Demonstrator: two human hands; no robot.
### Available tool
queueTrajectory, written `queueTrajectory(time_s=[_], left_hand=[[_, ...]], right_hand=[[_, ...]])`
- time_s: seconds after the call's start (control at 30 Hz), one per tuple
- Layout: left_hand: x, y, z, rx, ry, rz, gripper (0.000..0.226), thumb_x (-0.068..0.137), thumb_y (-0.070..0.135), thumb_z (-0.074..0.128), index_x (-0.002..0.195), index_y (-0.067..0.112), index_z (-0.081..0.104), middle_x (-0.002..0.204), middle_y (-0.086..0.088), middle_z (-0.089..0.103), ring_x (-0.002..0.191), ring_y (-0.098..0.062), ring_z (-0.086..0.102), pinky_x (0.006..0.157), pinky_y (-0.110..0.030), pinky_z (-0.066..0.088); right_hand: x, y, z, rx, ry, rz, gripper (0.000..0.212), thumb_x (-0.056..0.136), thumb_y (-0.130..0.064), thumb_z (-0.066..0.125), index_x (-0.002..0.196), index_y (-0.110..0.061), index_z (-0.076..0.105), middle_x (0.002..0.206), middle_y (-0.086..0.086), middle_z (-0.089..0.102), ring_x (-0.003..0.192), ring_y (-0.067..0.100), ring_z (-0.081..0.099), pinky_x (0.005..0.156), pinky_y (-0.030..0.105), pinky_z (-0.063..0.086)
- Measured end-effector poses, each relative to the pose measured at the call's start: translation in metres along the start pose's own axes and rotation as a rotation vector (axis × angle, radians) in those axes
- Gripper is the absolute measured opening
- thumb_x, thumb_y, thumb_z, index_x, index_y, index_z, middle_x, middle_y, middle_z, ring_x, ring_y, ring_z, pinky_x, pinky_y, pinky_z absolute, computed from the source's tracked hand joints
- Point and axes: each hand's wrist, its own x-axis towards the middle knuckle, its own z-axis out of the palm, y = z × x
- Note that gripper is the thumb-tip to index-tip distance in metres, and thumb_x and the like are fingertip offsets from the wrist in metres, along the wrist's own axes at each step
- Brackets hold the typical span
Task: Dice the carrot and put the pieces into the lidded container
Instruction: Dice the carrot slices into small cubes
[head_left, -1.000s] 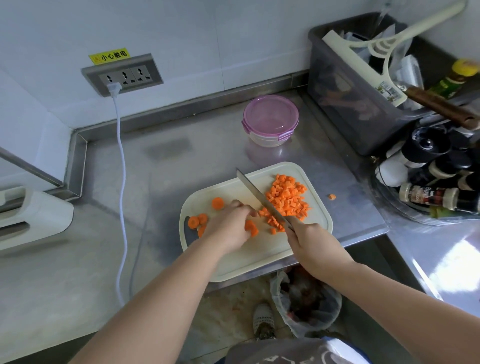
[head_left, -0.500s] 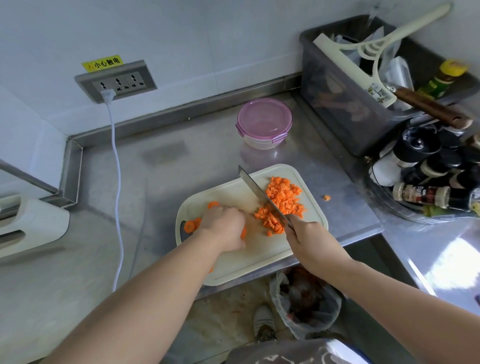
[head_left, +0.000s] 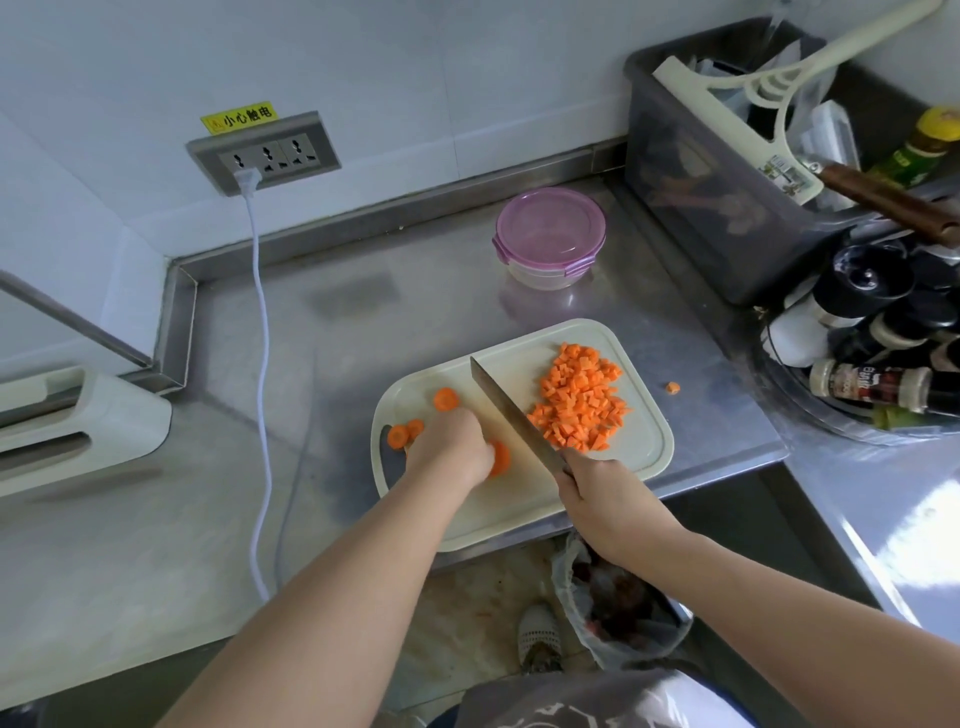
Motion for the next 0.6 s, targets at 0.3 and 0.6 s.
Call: queueTrajectory(time_s=[0.3,0.6], left_hand=[[0.012,-0.008,0.006,-0.149,-0.066,-0.047,0.023,0.084,0.028,0.061,0.088,0.007,0.068,0.085,-0.007,0.072,0.078,-0.024,0.068,0.076,-0.038,0.058],[0.007,-0.003,0.016,-0.351,-0.021,-0.029,0.018,0.085,0.023,0.060,0.086,0.006,0.067,0.082,-0.007,0.070,0.076,-0.020,0.065,0.063,-0.030,0.052]], right_hand=[[-0.005,0.002,0.014,0.016,-0.044,0.051,0.024,0.101,-0.026,0.032,0.113,-0.016,0.050,0.098,0.007,0.062,0.085,0.024,0.060,0.078,0.042,0.053],[0.003,-0.003,0.012,0.033,-0.027,0.061,0.012,0.100,-0.022,0.033,0.093,-0.019,0.042,0.094,0.007,0.058,0.084,0.024,0.055,0.078,0.042,0.050]])
